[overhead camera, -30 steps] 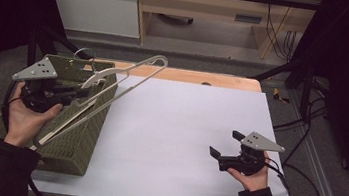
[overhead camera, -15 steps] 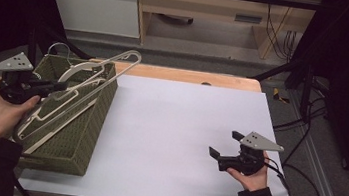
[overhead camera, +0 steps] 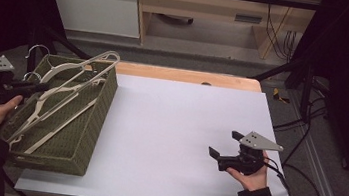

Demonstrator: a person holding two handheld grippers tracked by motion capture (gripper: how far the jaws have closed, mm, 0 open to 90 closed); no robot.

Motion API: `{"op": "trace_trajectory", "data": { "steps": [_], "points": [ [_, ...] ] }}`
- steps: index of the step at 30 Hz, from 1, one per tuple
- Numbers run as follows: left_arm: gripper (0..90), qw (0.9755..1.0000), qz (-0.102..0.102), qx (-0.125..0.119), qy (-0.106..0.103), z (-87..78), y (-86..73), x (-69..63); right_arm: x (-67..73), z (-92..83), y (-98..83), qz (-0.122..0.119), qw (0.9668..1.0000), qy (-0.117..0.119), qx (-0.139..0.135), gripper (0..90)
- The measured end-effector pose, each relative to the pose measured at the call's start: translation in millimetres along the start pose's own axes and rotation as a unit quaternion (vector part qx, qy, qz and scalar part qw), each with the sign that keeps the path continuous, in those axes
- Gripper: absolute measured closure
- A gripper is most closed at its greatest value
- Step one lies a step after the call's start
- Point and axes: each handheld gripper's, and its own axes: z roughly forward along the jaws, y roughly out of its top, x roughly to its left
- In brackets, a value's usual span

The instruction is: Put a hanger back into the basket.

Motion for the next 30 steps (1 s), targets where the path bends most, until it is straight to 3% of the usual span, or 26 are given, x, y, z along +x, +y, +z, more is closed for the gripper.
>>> {"op": "trace_trajectory", "data": {
  "steps": [12, 16, 21, 24, 30],
  "points": [
    [86.2, 0.9998, -0.017, 0.011, 0.009, -3.6, -17.9, 12.0, -0.4, -0.2, -0.2, -0.002, 1.0, 0.003, 0.002, 2.8],
    [86.2, 0.9993, -0.032, 0.015, 0.01, -3.5, -25.2, 13.4, 0.2, 0.3, -0.2, 0.001, 1.0, 0.002, 0.003, 2.8],
    [86.0, 0.9983, -0.053, 0.02, 0.015, 0.4, -33.0, 10.3, 0.2, 0.8, -0.5, 0.001, 1.0, 0.002, 0.005, 2.7],
    [85.8, 0.9981, -0.05, 0.029, 0.019, 5.7, -34.9, 6.3, 0.2, 0.9, -0.6, 0.0, 1.0, 0.003, 0.006, 2.7],
    [85.8, 0.997, -0.061, 0.044, 0.02, 19.4, -45.2, 3.3, 0.1, 0.2, -0.3, 0.002, 1.0, 0.004, 0.004, 2.7]
  ]
}}
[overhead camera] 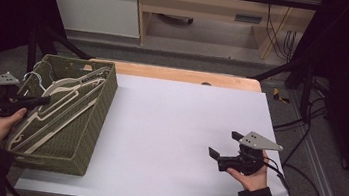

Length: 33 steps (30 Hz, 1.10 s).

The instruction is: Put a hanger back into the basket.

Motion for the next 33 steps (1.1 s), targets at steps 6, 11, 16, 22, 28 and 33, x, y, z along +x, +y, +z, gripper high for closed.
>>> {"op": "trace_trajectory", "data": {
  "steps": [6, 11, 16, 22, 28, 33],
  "points": [
    [85.0, 0.9998, -0.018, 0.01, -0.001, 12.6, -10.3, -0.4, 0.1, 0.0, 0.0, 0.0, 1.0, 0.001, 0.0, 2.7],
    [83.9, 0.9993, -0.038, 0.007, -0.004, 17.6, -17.3, 2.5, -0.6, -0.7, 0.1, -0.003, 1.0, 0.002, 0.001, 2.7],
    [83.2, 0.9982, -0.047, 0.027, 0.025, 22.4, -23.6, 6.9, -0.8, -1.2, 0.3, -0.003, 1.0, 0.003, 0.0, 2.7],
    [81.7, 0.9951, -0.057, 0.041, 0.07, 24.2, -23.3, 11.3, -0.3, -0.5, 0.1, -0.001, 1.0, 0.003, 0.0, 2.7],
    [70.9, 0.9895, -0.066, 0.067, 0.109, 28.7, -26.0, 17.8, 0.1, 1.2, -0.2, 0.001, 1.0, 0.003, 0.001, 2.7],
    [60.0, 0.9847, -0.079, 0.09, 0.127, 32.5, -28.6, 20.4, 0.6, 3.7, -1.0, -0.001, 1.0, 0.003, 0.003, 2.7]
  ]
}}
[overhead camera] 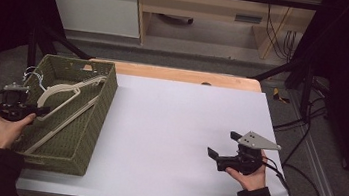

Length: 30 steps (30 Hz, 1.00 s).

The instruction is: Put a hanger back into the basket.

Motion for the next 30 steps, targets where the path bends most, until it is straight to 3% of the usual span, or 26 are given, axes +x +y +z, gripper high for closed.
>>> {"op": "trace_trajectory", "data": {
  "steps": [5, 15, 16, 20, 24, 27, 30],
  "points": [
    [46.1, 0.9999, -0.001, 0.009, 0.013, 1.0, -1.4, 1.4, -0.2, 0.0, -0.2, -0.002, 1.0, 0.001, 0.001, 2.7],
    [41.5, 0.9997, -0.009, 0.008, 0.019, -3.6, -3.3, 0.7, 0.1, -0.3, -0.2, 0.0, 1.0, 0.001, 0.0, 2.6],
    [40.8, 0.9998, -0.003, 0.007, 0.021, -5.6, -3.1, 0.9, 0.1, -0.6, 0.0, 0.001, 1.0, 0.0, -0.001, 2.7],
    [39.8, 0.9997, 0.001, -0.016, 0.018, -15.0, -1.6, -2.7, -0.4, -1.7, 0.0, 0.004, 1.0, 0.001, -0.003, 2.7],
    [37.6, 0.9983, 0.01, -0.057, 0.005, -27.6, 0.7, -13.6, -2.4, -4.1, -0.7, 0.009, 0.9999, 0.0, -0.008, 2.6],
    [36.1, 0.9947, 0.019, -0.099, -0.021, -38.8, 2.0, -27.2, -3.7, -6.7, -0.5, 0.01, 0.9999, 0.001, -0.012, 2.4],
    [33.0, 0.9888, 0.038, -0.136, -0.049, -49.9, 3.1, -44.7, -5.2, -8.7, -0.2, 0.01, 0.9998, 0.001, -0.019, 2.1]
  ]
}}
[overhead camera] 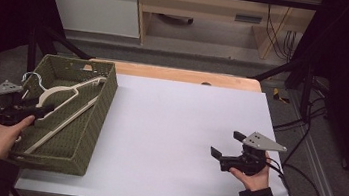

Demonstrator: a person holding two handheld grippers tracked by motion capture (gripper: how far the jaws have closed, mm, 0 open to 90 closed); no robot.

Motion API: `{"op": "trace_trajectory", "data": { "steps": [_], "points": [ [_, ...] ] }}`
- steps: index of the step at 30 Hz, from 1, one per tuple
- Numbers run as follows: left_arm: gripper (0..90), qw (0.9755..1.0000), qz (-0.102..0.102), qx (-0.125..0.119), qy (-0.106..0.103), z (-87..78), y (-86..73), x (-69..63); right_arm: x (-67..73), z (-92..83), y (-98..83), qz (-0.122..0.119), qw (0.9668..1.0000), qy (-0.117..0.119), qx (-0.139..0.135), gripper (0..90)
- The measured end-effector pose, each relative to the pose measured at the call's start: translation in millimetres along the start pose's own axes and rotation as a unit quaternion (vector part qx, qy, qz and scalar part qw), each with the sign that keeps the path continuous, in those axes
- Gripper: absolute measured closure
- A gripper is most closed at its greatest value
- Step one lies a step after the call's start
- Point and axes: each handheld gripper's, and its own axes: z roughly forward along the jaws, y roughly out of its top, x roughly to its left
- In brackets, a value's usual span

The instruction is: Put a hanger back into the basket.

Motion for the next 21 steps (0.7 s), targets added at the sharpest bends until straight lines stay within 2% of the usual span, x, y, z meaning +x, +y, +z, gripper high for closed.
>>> {"op": "trace_trajectory", "data": {
  "steps": [2, 4, 6, 8, 10, 11, 12, 17, 21],
  "points": [
    [29.5, 0.9993, 0.014, -0.027, -0.02, -4.8, 3.0, -13.8, 0.1, -1.3, 0.2, 0.004, 1.0, -0.001, -0.002, 1.9],
    [27.3, 0.9973, 0.023, -0.05, -0.048, -8.5, 5.8, -28.5, -0.7, -2.8, 0.6, 0.003, 1.0, -0.001, -0.006, 1.8],
    [24.8, 0.9938, 0.031, -0.074, -0.076, -11.0, 7.7, -43.9, -1.5, -4.8, 1.0, 0.003, 0.9999, 0.0, -0.01, 1.7],
    [20.2, 0.9906, 0.042, -0.087, -0.097, -12.3, 8.9, -59.2, -1.7, -7.0, 1.6, 0.01, 0.9998, 0.0, -0.015, 1.6],
    [16.3, 0.9874, 0.053, -0.092, -0.118, -11.5, 9.1, -75.4, -2.8, -9.7, 1.9, 0.008, 0.9998, 0.0, -0.019, 1.4],
    [12.5, 0.9847, 0.057, -0.09, -0.138, -9.6, 7.9, -86.6, -3.6, -12.3, 2.3, 0.01, 0.9997, 0.0, -0.023, 1.3],
    [11.5, 0.9847, 0.057, -0.09, -0.138, -9.6, 7.9, -86.6, -3.6, -12.3, 2.3, 0.01, 0.9997, 0.0, -0.023, 1.3],
    [9.2, 0.9786, 0.061, -0.097, -0.171, -2.8, 1.2, -111.0, -4.8, -17.4, 2.8, 0.013, 0.9994, 0.0, -0.033, 1.1],
    [9.1, 0.9763, 0.063, -0.094, -0.185, 5.5, -5.4, -120.7, -5.5, -19.3, 2.9, 0.014, 0.9993, 0.0, -0.035, 0.9]
  ]
}}
